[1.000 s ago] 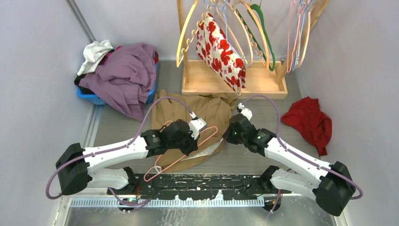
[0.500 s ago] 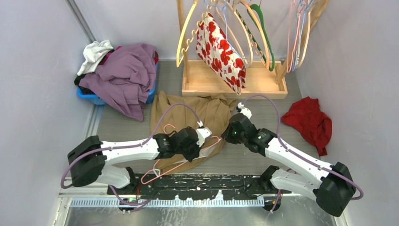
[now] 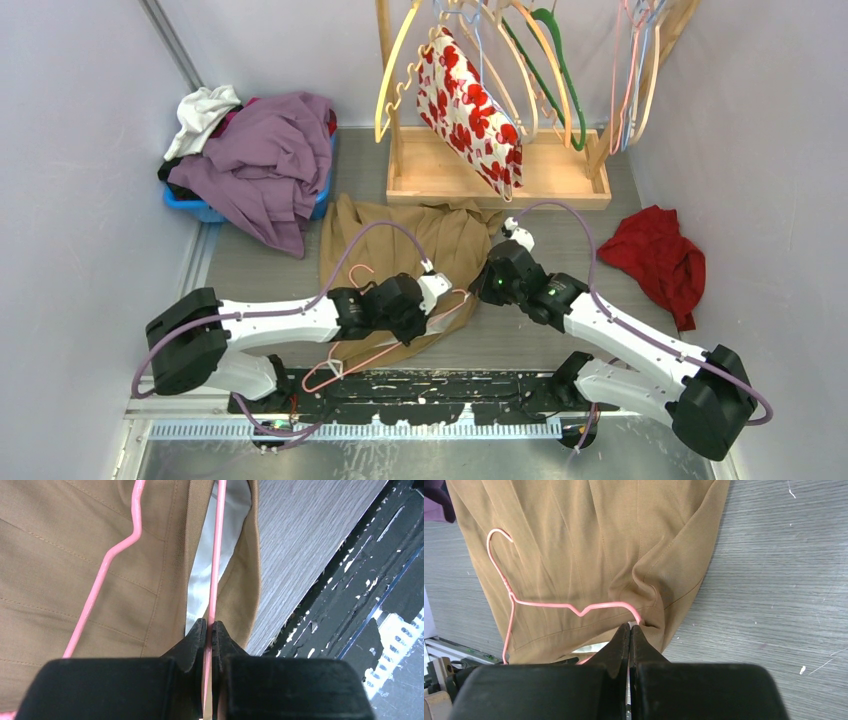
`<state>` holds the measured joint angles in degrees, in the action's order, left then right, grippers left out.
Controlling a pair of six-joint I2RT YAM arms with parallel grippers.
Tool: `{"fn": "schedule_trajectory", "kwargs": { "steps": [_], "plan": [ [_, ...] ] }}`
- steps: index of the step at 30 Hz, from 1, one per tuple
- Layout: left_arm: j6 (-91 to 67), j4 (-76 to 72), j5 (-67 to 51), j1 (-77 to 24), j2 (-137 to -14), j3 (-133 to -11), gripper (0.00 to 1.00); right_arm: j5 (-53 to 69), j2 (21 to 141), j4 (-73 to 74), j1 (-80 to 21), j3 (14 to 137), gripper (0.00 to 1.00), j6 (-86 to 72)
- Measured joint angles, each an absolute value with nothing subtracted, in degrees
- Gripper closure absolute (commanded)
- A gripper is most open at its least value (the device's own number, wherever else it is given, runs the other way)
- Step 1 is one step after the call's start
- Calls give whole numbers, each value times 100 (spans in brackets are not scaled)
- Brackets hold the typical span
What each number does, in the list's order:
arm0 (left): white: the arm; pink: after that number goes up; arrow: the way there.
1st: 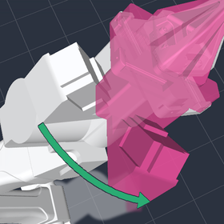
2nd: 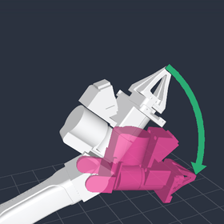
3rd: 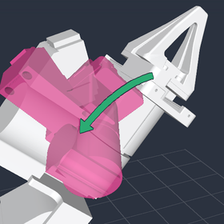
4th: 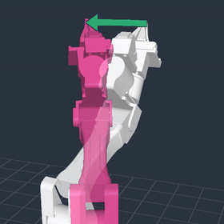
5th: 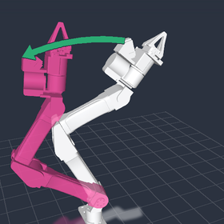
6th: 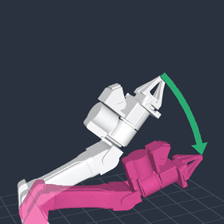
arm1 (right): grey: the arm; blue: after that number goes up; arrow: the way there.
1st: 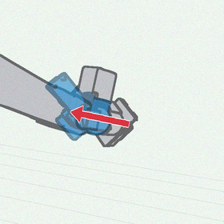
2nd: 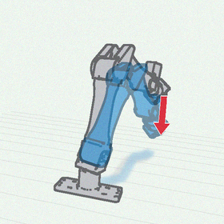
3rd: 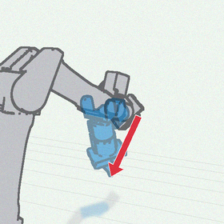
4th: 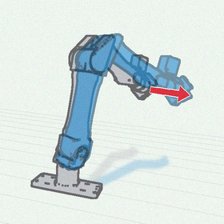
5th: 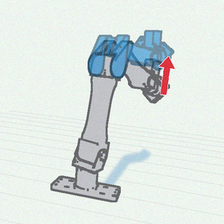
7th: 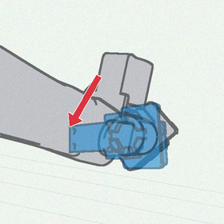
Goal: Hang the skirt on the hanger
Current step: Hang the skirt on the hanger.
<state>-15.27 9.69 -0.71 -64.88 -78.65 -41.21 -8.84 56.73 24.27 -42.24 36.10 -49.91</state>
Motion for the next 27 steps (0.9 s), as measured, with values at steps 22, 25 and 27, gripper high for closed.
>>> {"fn": "schedule_trajectory", "kwargs": {
  "steps": [22, 25, 27],
  "plan": [
    [-1594, 567, 338, -6713, -7017, -3645, 100, -825, 5791, 2206, -4156, 3557, 99, -5089],
    [-1599, 541, 338, -6713, -7019, -3625, 100, -814, 5791, 2169, -4139, 3557, 99, -5094],
    [-1605, 539, 346, -6718, -7022, -3625, 100, -794, 5791, 2150, -4139, 3557, 99, -5094]
  ]
}}
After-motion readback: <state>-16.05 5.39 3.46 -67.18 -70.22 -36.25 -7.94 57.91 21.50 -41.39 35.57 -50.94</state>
